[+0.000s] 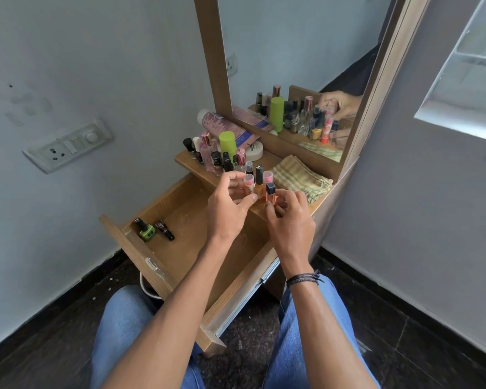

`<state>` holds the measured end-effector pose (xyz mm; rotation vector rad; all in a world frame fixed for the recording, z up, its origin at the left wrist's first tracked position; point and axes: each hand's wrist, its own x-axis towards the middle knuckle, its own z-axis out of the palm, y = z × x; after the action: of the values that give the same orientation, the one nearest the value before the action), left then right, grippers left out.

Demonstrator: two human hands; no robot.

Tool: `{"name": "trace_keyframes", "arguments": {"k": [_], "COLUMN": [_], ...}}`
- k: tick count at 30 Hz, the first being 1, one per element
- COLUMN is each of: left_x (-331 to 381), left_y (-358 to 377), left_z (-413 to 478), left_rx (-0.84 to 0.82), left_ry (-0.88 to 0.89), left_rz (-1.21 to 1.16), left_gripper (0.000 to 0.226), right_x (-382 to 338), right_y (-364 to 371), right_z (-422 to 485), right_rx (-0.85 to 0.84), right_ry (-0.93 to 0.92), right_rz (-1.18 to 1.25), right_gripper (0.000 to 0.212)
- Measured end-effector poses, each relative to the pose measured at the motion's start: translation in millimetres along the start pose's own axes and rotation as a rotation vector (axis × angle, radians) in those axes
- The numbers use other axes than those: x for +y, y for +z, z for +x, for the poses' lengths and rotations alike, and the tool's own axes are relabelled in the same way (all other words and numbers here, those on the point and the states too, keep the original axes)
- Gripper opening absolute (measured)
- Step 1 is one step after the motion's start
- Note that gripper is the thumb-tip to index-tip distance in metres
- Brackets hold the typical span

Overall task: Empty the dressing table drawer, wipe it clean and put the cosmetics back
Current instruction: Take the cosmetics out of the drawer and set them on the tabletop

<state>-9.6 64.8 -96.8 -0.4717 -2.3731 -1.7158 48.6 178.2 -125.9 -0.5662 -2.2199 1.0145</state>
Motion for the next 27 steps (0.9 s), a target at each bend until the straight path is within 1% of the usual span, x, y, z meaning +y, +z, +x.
{"name": "trace_keyframes", "arguments": {"k": [3,10,12,14,17,19,22,24,27], "left_x": [-0.4,-8.3,-12.6,-20.9,-35.5,-47.1,-66.4,-79.2,-92.6], "left_y": [-0.6,-10.2,-19.9,-35.6,-68.5,-93.3,-122.2,-131.1,-134.3], "left_z": [-4.0,-17.7,-24.8,-32.2,-33.5,-28.6,-22.6,-21.3,-19.5], "left_rx": [-0.007,-0.010,-0.010,-0.002,0.031,0.045,0.042,0.016,-0.024], "left_ry": [-0.032,-0.105,-0.135,-0.167,-0.243,-0.299,-0.370,-0.398,-0.351], "left_rz": [-0.029,-0.020,-0.012,0.013,0.151,0.367,0.685,0.815,0.983], "left_gripper": [0.049,0.054,0.052,0.048,0.041,0.036,0.037,0.044,0.056], "right_x": [-0.2,0.9,1.9,2.5,-1.1,-8.5,-22.0,-26.0,-20.6], "right_y": [-0.2,-0.4,-0.9,-3.5,-6.1,-2.4,11.3,23.4,41.7], "right_z": [-0.1,-0.2,-2.0,-7.9,-22.0,-31.5,-44.9,-57.2,-75.6], "right_rx": [0.001,-0.009,0.012,0.068,0.174,0.179,0.061,-0.080,-0.336], "right_ry": [-0.005,-0.023,-0.041,-0.054,-0.120,-0.209,-0.299,-0.309,-0.306], "right_rz": [-0.018,0.006,0.044,0.141,0.229,0.236,0.273,0.238,0.130], "right_gripper": [0.027,0.046,0.049,0.046,0.036,0.030,0.025,0.027,0.031]}}
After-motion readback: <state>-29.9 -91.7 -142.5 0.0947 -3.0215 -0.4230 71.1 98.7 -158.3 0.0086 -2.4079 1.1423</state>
